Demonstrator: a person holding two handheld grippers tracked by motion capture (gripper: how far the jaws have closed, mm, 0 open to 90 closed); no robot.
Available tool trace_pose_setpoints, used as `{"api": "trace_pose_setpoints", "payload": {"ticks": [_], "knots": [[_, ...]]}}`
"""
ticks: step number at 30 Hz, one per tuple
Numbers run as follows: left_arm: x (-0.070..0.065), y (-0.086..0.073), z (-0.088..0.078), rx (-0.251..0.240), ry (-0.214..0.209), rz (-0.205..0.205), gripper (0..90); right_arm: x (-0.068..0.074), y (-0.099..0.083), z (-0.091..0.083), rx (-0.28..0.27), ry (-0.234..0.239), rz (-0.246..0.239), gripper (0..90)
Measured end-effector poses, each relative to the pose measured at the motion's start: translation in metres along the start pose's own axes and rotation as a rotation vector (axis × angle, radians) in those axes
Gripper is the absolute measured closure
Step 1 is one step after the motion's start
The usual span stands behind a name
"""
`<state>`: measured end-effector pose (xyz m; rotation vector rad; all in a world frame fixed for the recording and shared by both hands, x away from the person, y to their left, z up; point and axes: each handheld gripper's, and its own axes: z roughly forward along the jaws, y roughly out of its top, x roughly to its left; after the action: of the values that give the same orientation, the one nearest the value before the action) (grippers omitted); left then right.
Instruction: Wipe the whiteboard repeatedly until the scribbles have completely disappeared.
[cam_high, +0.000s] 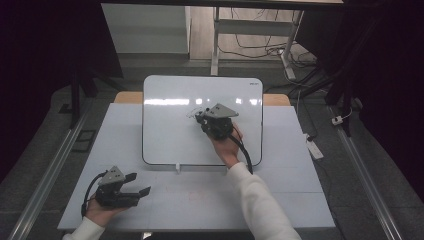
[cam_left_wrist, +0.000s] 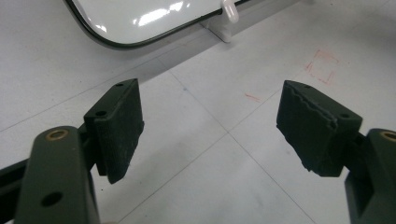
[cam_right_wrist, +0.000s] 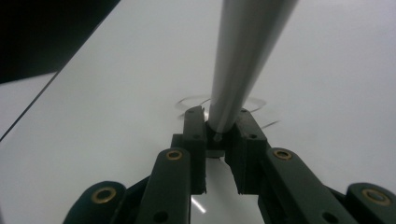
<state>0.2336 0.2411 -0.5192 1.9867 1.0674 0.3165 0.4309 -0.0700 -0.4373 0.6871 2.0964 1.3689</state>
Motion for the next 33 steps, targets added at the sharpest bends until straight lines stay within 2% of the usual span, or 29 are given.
{"api": "trace_pose_setpoints", "payload": {"ticks": [3,4,5,6,8,9,10,11,12,14,16,18,20,21,22,23,25,27,29,32,33], "knots": [[0.0,0.0,-0.001,-0.003,0.0,-0.003,23.9,-0.019,0.01,-0.002,-0.025,-0.088,0.033,77.2],[0.001,0.0,-0.001,-0.003,-0.003,-0.002,23.9,-0.022,0.012,-0.002,-0.029,-0.091,0.055,77.2],[0.001,0.0,0.0,-0.002,-0.003,-0.002,23.9,-0.02,0.012,-0.002,-0.027,-0.099,0.055,77.2],[0.001,0.0,0.0,-0.001,-0.005,-0.001,23.9,-0.015,0.011,-0.002,-0.019,-0.084,0.04,77.2],[0.002,0.0,0.0,-0.001,-0.003,-0.004,23.9,-0.001,0.005,0.002,0.0,-0.006,0.028,77.2],[0.002,0.0,0.0,-0.002,-0.004,-0.006,23.9,0.006,0.001,0.003,0.011,0.018,-0.001,77.2],[0.002,0.0,0.0,-0.002,-0.004,-0.005,23.9,0.01,-0.001,0.004,0.01,0.018,-0.022,77.2],[0.002,-0.001,0.0,0.0,-0.003,-0.002,23.9,0.009,-0.001,0.004,0.006,0.023,-0.018,77.2],[0.002,-0.001,0.0,0.0,-0.003,0.0,23.9,0.004,0.0,0.004,-0.009,0.017,0.01,77.2],[0.001,-0.001,-0.001,-0.004,0.0,-0.002,23.8,-0.007,0.005,0.002,-0.028,-0.033,0.039,77.2],[0.001,-0.001,-0.002,-0.007,0.0,-0.003,23.9,-0.014,0.007,0.001,-0.033,-0.031,0.069,77.2],[0.002,-0.001,-0.001,-0.004,-0.002,-0.006,23.9,-0.006,0.005,0.0,-0.015,-0.019,0.044,77.2],[0.003,-0.001,0.0,-0.001,-0.004,-0.006,23.8,0.005,-0.001,0.001,0.011,0.037,0.011,77.2],[0.003,-0.001,0.0,0.0,-0.004,-0.006,23.9,0.009,-0.004,0.001,0.015,0.036,-0.023,77.2],[0.002,-0.001,0.0,0.0,-0.003,-0.006,23.9,0.009,-0.005,0.001,0.013,0.034,-0.031,77.2],[0.002,-0.001,0.0,0.001,-0.001,-0.005,23.9,0.004,-0.004,0.001,0.0,0.031,0.001,77.2],[0.001,-0.001,-0.001,-0.002,0.0,-0.002,23.9,-0.004,-0.001,-0.001,-0.021,-0.011,0.031,77.2],[0.001,-0.001,-0.001,-0.003,0.001,-0.003,23.9,-0.011,0.001,-0.003,-0.03,-0.021,0.062,77.2],[0.002,0.0,0.0,-0.002,-0.001,-0.006,23.9,-0.006,0.001,-0.002,-0.02,-0.023,0.048,77.2],[0.002,0.0,0.002,0.004,-0.003,-0.003,23.9,0.007,-0.002,0.003,0.002,0.034,-0.002,77.2],[0.001,0.0,0.001,0.004,-0.003,-0.001,23.9,0.007,-0.002,0.004,0.002,0.034,-0.011,77.2]]}}
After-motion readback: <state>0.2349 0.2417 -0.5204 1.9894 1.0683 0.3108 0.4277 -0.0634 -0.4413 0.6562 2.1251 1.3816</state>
